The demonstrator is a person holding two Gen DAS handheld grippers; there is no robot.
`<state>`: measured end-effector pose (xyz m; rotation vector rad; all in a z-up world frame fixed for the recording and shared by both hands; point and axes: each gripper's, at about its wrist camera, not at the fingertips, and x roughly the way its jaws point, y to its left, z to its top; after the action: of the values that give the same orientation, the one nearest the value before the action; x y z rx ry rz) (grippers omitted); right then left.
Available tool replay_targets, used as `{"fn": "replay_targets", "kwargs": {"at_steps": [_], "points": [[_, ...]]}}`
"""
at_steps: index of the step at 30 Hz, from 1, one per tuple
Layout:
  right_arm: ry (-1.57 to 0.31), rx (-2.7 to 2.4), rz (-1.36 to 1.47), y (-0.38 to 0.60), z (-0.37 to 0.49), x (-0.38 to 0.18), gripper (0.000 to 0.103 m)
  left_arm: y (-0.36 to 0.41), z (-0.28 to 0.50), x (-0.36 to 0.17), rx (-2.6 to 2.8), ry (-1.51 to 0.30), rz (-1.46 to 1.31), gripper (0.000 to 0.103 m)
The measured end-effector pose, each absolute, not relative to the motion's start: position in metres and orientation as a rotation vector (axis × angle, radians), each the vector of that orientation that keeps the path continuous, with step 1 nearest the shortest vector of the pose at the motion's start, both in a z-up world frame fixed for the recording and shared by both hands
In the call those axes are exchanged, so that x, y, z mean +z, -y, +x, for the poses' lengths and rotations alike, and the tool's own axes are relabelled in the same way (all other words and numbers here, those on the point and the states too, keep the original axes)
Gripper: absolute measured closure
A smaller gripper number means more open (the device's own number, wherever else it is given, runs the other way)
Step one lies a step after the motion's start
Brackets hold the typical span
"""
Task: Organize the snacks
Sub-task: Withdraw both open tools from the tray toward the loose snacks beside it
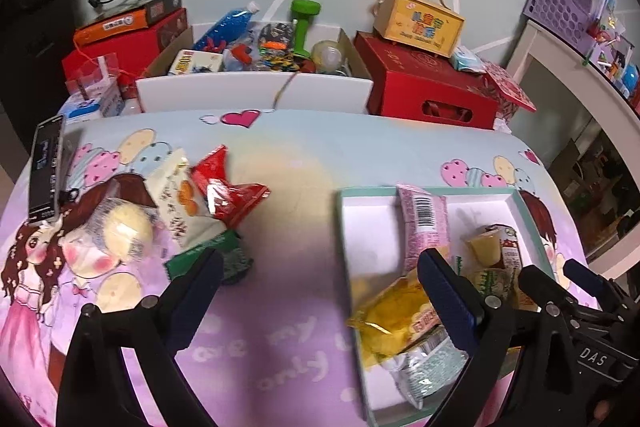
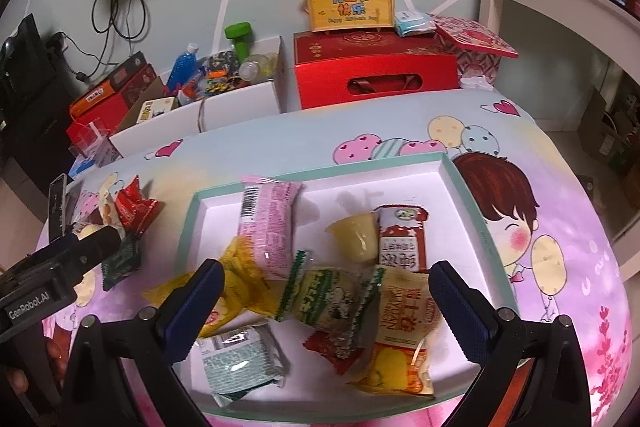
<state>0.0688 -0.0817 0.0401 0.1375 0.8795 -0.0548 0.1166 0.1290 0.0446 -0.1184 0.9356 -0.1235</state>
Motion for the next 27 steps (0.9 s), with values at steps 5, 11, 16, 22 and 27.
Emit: {"fn": "replay_targets", "kwargs": {"at_steps": [5,11,16,22,27], "points": [[-0.878,-0.008,0.145,0.065,0.070,0.042,0.000,-0.151,0.116,0.045,-0.083,-0.939,-0.145,0.006],[-0.877,0.058,0.113,0.034,0.071,0.043,0.000,-0.179,0.113,0.045,-0.018,-0.937,-0.154,0.005],[-0.878,0.102,0.088,0.010,0.074,0.042,0.000,-0.215,0.110,0.040,0.035,-0.952,-0.214,0.006],[-0.886,0.172,0.111,-0.014,0.083,0.040,0.000,-0.261,0.105,0.034,0.132,-0.969,-0.278,0.006],[-0.895,0.211,0.093,-0.037,0.091,0.037,0.000,-0.288,0.103,0.029,0.180,-0.983,-0.332,0.006]]}}
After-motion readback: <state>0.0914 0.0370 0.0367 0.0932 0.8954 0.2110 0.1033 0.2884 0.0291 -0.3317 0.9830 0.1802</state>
